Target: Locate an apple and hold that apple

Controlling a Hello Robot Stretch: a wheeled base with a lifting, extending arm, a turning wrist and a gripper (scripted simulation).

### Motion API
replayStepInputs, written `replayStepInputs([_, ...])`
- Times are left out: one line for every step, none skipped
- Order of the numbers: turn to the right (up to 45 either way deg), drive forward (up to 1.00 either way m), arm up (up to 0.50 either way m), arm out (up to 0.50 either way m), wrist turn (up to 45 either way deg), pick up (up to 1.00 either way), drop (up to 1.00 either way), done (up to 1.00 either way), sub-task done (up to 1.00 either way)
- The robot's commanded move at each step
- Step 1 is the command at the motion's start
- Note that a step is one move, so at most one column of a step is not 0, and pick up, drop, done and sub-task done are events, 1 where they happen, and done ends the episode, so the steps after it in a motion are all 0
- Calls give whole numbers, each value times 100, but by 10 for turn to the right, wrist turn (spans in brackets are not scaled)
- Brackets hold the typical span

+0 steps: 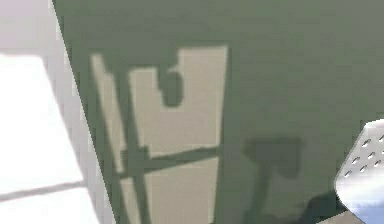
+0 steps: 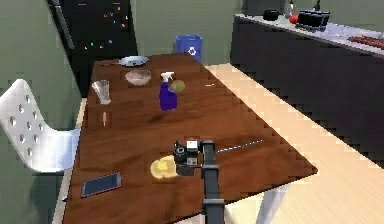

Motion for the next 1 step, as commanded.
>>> replayStepInputs([0, 0, 10, 0, 0, 0, 0, 0, 0])
